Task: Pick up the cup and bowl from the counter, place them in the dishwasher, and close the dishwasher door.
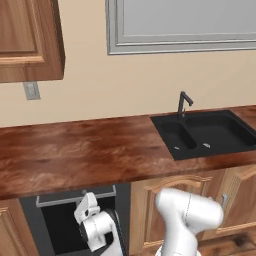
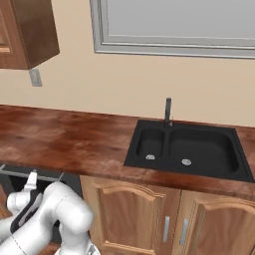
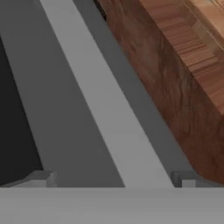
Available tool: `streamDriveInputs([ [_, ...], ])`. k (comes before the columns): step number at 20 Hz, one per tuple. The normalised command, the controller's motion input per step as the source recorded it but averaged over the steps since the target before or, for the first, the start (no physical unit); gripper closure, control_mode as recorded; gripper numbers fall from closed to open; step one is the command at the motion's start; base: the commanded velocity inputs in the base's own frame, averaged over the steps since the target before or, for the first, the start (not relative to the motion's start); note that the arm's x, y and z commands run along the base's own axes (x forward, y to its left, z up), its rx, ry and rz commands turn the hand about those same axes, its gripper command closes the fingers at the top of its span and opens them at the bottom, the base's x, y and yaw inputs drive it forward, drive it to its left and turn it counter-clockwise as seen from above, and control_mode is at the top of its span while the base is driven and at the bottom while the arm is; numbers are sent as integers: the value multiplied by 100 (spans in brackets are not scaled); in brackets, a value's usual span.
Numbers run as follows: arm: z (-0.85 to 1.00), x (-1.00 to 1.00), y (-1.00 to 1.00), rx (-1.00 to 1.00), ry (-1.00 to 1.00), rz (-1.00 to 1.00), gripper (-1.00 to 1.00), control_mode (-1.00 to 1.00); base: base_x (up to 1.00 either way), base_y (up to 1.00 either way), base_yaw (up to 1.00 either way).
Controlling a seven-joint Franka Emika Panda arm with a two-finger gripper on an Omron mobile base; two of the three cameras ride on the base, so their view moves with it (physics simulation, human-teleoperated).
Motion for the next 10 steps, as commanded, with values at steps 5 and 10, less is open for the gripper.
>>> streamDriveInputs([
  [5,-68,94,0,1,0,0,-100,-100,0,0,0],
  [10,-74,100,-5,1,0,0,-100,-100,0,0,0],
])
